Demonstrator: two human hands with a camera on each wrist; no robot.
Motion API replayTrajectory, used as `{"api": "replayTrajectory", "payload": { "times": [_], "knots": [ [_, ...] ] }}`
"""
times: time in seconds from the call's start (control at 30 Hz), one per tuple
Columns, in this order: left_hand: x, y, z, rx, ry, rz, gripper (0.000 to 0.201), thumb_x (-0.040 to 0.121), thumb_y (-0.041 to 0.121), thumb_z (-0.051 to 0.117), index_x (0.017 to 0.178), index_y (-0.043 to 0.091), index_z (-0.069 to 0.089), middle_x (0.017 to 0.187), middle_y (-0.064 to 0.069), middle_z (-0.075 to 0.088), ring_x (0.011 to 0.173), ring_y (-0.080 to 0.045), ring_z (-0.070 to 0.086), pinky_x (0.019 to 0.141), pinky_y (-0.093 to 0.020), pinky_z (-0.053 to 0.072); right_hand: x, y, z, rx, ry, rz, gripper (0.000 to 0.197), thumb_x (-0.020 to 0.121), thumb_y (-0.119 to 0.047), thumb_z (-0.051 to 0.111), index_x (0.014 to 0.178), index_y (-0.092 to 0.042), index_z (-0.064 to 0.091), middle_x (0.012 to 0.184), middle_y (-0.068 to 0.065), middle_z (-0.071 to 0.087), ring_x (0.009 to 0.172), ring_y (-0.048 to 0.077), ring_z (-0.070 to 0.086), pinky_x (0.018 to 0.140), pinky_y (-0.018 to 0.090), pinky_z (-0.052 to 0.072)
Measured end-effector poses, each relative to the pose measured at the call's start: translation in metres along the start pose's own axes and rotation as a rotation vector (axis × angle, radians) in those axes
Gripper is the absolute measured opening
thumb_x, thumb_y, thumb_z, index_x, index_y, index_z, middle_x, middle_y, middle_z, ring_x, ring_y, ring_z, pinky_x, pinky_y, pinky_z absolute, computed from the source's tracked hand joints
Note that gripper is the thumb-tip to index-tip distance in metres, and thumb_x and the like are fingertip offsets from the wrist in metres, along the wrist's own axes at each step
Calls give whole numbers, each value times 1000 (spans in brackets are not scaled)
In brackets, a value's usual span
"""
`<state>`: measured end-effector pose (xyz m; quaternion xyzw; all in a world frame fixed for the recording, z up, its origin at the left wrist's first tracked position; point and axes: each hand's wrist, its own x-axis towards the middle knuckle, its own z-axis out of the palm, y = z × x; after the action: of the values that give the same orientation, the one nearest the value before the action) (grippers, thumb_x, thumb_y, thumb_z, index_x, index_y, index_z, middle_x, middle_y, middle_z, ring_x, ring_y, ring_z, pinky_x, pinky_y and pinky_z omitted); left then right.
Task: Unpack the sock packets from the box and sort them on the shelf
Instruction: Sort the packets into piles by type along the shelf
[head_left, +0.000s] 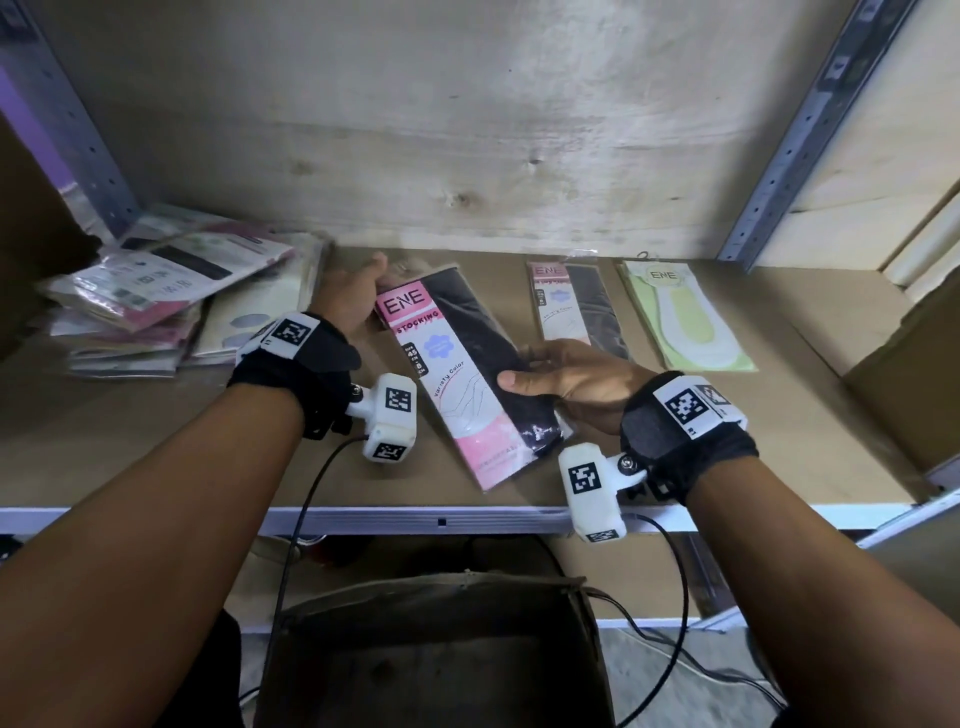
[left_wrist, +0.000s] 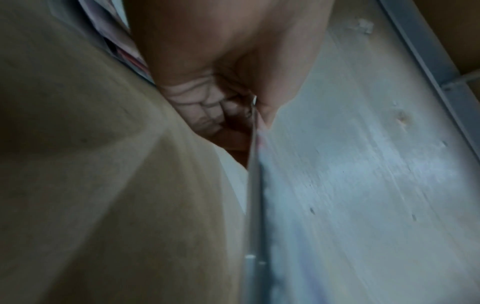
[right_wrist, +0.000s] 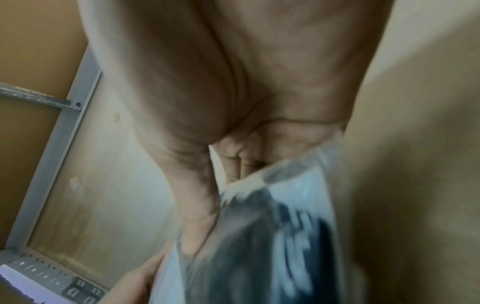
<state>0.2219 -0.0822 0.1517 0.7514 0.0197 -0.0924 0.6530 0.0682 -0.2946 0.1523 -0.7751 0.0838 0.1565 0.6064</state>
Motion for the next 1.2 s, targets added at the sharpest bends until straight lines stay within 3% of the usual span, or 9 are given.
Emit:
{"api": "replayTrajectory", "payload": {
  "times": [0.1,0.23,0.37,0.43,0.53,0.63,0.87,1.03,1.2],
  "knots": [
    [-1,-3,-3,-183,-65,-128,24,101,33,51,84,19,61,62,5,69,50,-5,65,47,-18,52,1,-1,-6,-1,79,-34,17,87,-14,70,103,-6,66,119,25,67,104,36,66,99,45,52],
    [-3,-8,-14,-239,-189,-222,26,102,38,48,92,20,63,65,5,74,77,-10,66,69,-25,53,1,-3,-11,-56,88,-54,25,88,-17,69,109,-4,66,119,23,67,93,24,67,85,29,55],
    [-17,-4,-14,-326,-261,-200,50,88,61,57,105,15,65,99,-5,78,90,-11,75,66,-25,60,3,-3,-9,17,159,-73,22,90,-16,67,106,0,65,119,25,67,108,38,66,98,47,52],
    [-31,-5,-2,-315,-331,-187,61,78,63,67,115,14,66,116,-6,73,101,-13,72,69,-26,60,6,-3,-6,126,204,-95,12,91,-12,65,97,-2,64,115,25,68,103,37,67,92,45,55],
    [-54,-13,18,-108,-529,-168,49,76,50,76,114,19,70,119,-6,71,100,-16,72,76,-29,60,13,-2,-4,247,340,-127,8,90,-9,66,90,-2,64,106,22,70,96,34,68,82,39,57],
    [-68,-17,27,78,-711,-88,37,87,27,74,122,18,68,115,-4,74,103,-20,72,85,-29,59,15,-3,-7,221,445,-136,29,89,-16,70,105,8,65,113,26,68,107,40,65,97,52,51],
    [-77,-8,42,114,-615,44,33,92,1,64,125,-4,62,118,-18,70,86,-19,69,74,-21,59,4,-2,-18,297,406,-105,31,87,3,64,118,8,58,119,29,65,107,39,66,95,47,54],
    [-77,-2,61,68,-441,105,39,85,-3,71,122,-10,60,115,-28,68,71,-19,67,65,-19,59,-8,2,-35,189,361,-65,52,82,13,61,132,4,51,125,26,62,115,44,61,103,55,46],
    [-77,5,81,66,-385,124,48,83,-7,72,128,-9,56,117,-28,66,64,-17,60,61,-19,55,-9,10,-50,50,534,-66,60,74,-1,80,130,-4,56,102,14,68,97,31,67,92,40,53]
  ]
}}
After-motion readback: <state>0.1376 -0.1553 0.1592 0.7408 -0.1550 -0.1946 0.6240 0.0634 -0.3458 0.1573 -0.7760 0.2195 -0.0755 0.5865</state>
